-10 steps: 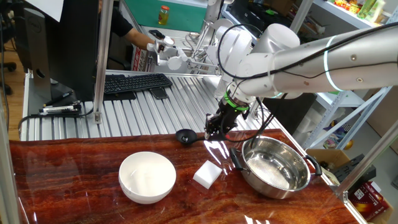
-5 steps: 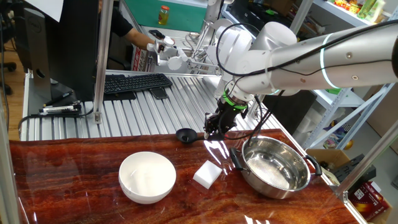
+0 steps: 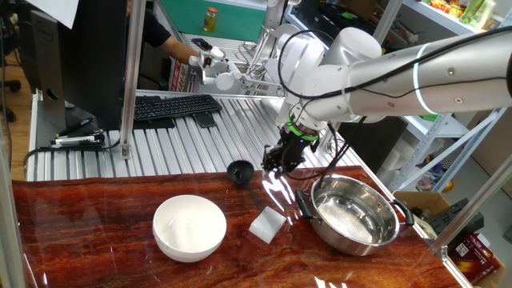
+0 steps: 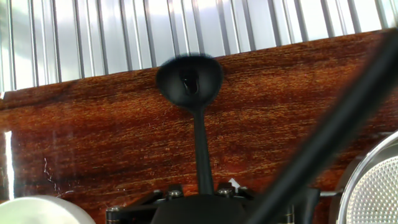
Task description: Scoop water with a large spoon from one bowl to another
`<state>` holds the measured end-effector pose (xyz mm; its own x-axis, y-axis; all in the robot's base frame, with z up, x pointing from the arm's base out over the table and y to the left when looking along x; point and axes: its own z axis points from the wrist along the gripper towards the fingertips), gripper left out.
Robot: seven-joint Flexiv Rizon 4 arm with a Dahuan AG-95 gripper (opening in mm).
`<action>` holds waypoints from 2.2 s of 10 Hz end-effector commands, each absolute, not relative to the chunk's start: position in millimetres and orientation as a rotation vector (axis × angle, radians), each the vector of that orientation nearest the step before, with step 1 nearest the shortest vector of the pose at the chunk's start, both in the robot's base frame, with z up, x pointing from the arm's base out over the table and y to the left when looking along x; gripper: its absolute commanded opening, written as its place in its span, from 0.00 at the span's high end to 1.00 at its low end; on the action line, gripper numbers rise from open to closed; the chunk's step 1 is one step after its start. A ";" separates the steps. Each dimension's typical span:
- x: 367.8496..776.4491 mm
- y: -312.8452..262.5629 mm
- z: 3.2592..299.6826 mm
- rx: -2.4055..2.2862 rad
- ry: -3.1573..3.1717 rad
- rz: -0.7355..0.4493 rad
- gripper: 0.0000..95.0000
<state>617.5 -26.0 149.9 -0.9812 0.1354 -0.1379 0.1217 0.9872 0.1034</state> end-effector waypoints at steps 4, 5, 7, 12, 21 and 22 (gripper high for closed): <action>617.0 -25.9 149.7 0.120 3.002 0.134 0.80; 617.2 -25.3 150.8 0.105 3.006 0.130 0.80; 618.3 -21.1 160.6 0.067 3.017 0.094 1.00; 616.7 -11.1 197.3 0.065 3.030 0.138 1.00; 591.3 13.8 243.6 0.050 3.067 0.169 1.00; 590.5 14.4 244.9 0.042 3.071 0.163 1.00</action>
